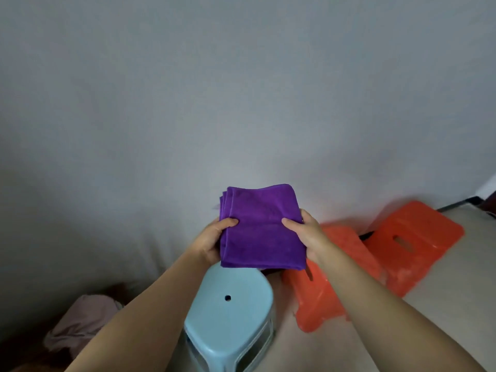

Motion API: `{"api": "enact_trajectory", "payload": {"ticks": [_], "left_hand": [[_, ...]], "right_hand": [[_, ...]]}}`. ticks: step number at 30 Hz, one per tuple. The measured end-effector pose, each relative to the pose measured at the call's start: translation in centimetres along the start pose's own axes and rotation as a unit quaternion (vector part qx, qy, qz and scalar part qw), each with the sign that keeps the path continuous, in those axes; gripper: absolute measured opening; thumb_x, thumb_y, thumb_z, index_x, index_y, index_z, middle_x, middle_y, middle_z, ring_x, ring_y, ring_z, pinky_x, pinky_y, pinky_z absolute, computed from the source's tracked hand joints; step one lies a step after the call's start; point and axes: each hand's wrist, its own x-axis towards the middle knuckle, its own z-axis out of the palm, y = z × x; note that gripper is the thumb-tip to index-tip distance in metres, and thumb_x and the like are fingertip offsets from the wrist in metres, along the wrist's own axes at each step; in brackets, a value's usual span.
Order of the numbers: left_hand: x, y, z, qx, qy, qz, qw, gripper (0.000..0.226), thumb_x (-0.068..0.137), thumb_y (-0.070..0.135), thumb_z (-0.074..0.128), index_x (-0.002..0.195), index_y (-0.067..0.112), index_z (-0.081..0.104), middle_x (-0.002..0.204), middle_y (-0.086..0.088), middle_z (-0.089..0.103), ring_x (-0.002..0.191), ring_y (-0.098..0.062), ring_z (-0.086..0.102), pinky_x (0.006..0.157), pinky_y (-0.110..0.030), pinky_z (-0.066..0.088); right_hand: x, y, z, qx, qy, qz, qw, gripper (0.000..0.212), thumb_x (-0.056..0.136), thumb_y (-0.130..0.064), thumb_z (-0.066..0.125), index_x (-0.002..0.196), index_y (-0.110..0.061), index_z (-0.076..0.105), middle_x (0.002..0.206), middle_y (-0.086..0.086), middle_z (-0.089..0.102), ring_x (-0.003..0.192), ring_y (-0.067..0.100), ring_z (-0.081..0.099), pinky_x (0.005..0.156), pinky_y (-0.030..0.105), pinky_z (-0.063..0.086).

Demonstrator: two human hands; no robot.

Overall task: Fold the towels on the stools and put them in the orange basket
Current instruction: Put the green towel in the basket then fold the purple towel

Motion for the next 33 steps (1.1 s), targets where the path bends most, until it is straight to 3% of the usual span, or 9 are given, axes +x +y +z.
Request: {"api": "enact_trajectory", "payload": {"ticks": [7, 11, 15, 20, 27, 33], "left_hand": [[-1.0, -0.5, 4.4, 0.057, -0.089, -0.016, 0.994, 0.022, 0.09, 0.008, 0.052, 0.109, 0.018, 0.057, 0.096, -0.011, 0.068, 0.084, -0.026, 0.064, 0.064, -0.034, 0.059], [-0.6, -2.8, 9.4, 0.099, -0.142, -0.052, 0.984, 0.03, 0.087, 0.01, 0.057, 0.117, 0.016, 0.057, 0.101, -0.013, 0.068, 0.087, -0.028, 0.065, 0.062, -0.035, 0.058], [0.4, -5.9, 16.7, 0.124, -0.19, -0.07, 0.971, 0.026, 0.087, 0.007, 0.057, 0.111, 0.016, 0.059, 0.1, -0.012, 0.068, 0.084, -0.026, 0.065, 0.061, -0.033, 0.059], [1.9, -10.8, 27.3, 0.163, -0.254, -0.104, 0.947, 0.021, 0.087, 0.008, 0.056, 0.107, 0.015, 0.061, 0.099, -0.012, 0.068, 0.083, -0.025, 0.065, 0.073, -0.034, 0.056], [2.9, -18.7, 42.2, 0.18, -0.301, -0.125, 0.928, 0.035, 0.087, 0.006, 0.056, 0.122, 0.01, 0.057, 0.093, -0.012, 0.071, 0.066, -0.02, 0.071, 0.057, -0.029, 0.059], [3.8, -25.1, 53.1, 0.204, -0.33, -0.135, 0.912, 0.033, 0.086, 0.006, 0.058, 0.119, 0.011, 0.058, 0.099, -0.014, 0.069, 0.082, -0.027, 0.066, 0.067, -0.033, 0.053]], "right_hand": [[-6.0, 0.4, -3.6, 0.055, 0.097, -0.057, 0.992, 0.029, 0.088, -0.005, 0.06, 0.115, -0.012, 0.056, 0.104, 0.009, 0.067, 0.089, 0.025, 0.065, 0.08, 0.038, 0.053], [-9.4, 0.8, -8.6, 0.079, 0.177, -0.056, 0.979, 0.028, 0.087, -0.005, 0.061, 0.112, -0.018, 0.059, 0.106, 0.006, 0.068, 0.092, 0.024, 0.066, 0.081, 0.038, 0.054], [-13.1, 0.4, -15.2, 0.09, 0.249, -0.069, 0.962, 0.028, 0.088, -0.002, 0.059, 0.112, -0.016, 0.058, 0.105, 0.007, 0.067, 0.091, 0.024, 0.065, 0.087, 0.042, 0.053], [-17.8, -0.6, -24.8, 0.108, 0.322, -0.091, 0.936, 0.03, 0.09, 0.001, 0.055, 0.116, -0.013, 0.052, 0.098, 0.005, 0.065, 0.082, 0.018, 0.063, 0.072, 0.03, 0.054], [-22.4, -1.3, -39.8, 0.107, 0.383, -0.084, 0.914, 0.033, 0.089, -0.007, 0.06, 0.118, -0.018, 0.052, 0.105, 0.003, 0.064, 0.095, 0.023, 0.063, 0.079, 0.037, 0.054], [-25.4, -0.6, -51.0, 0.118, 0.426, -0.074, 0.894, 0.033, 0.088, -0.009, 0.062, 0.12, -0.018, 0.054, 0.115, 0.009, 0.064, 0.103, 0.029, 0.062, 0.085, 0.042, 0.053]]}}
